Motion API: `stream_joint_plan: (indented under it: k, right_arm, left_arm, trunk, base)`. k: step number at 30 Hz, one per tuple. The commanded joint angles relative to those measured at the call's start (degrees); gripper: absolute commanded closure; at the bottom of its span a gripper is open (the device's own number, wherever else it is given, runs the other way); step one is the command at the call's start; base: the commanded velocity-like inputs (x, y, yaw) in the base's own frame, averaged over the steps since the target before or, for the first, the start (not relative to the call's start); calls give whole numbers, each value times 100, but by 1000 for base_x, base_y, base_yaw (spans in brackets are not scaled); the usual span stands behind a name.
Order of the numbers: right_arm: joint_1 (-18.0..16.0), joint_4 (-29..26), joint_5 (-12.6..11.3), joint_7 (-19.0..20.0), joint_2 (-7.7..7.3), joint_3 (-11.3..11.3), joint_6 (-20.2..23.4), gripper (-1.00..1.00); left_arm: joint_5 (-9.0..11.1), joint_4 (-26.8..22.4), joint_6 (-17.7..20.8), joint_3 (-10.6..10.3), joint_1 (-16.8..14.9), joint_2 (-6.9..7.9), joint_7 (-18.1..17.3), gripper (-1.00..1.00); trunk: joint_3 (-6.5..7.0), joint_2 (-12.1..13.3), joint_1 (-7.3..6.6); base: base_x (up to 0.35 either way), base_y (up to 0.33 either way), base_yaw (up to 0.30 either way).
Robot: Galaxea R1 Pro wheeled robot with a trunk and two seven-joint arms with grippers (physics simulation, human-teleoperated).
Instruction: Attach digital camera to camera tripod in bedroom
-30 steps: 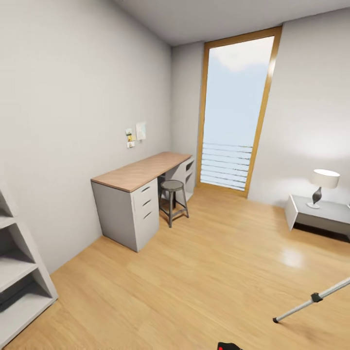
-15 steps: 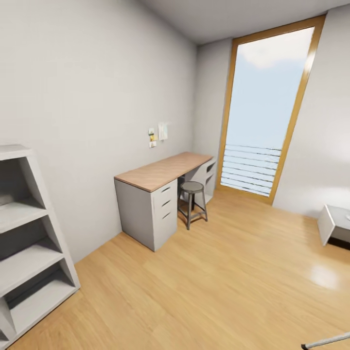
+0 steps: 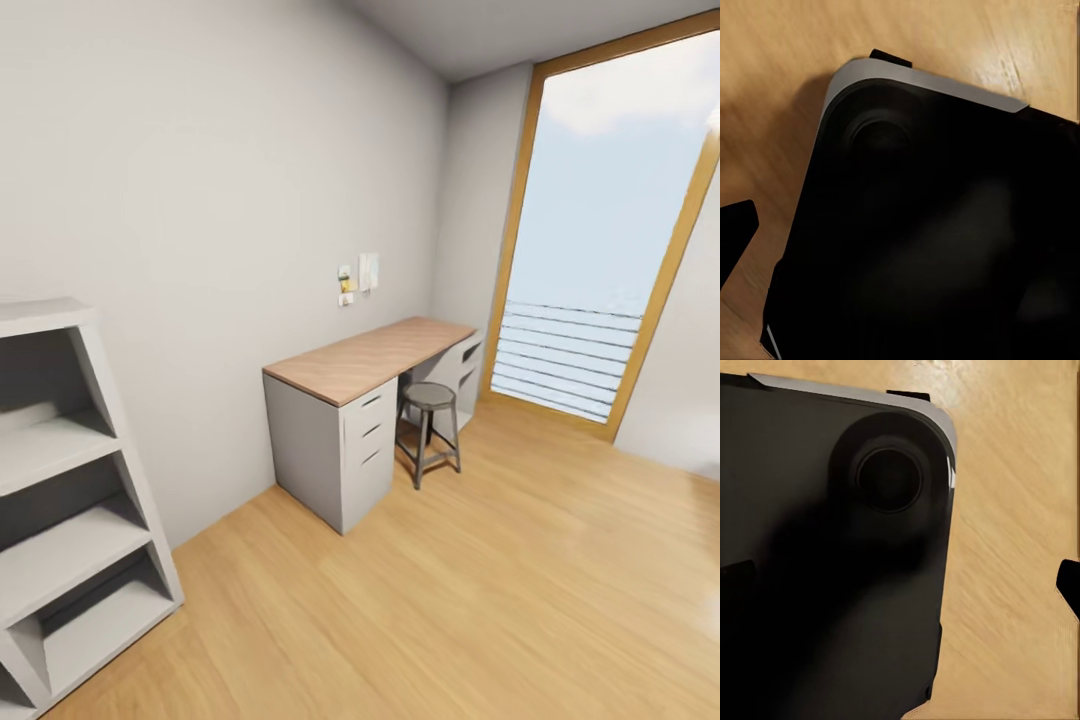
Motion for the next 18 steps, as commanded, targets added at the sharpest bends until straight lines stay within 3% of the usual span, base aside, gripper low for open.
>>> stream_joint_plan:
  k: [1,18]
  right_arm:
    - [-2,3,36,-1,-1,3,-15,-100]
    - [-2,3,35,-5,-2,3,-15,-100]
  left_arm:
    - [15,-10,-6,23,3,-2,-1,-100]
    - [14,-10,-6,23,3,-2,-1,-100]
  trunk:
    - [-4,-2,3]
    - [-4,-2,3]
  base:
    - [321,0,10]
    - [321,100,1]
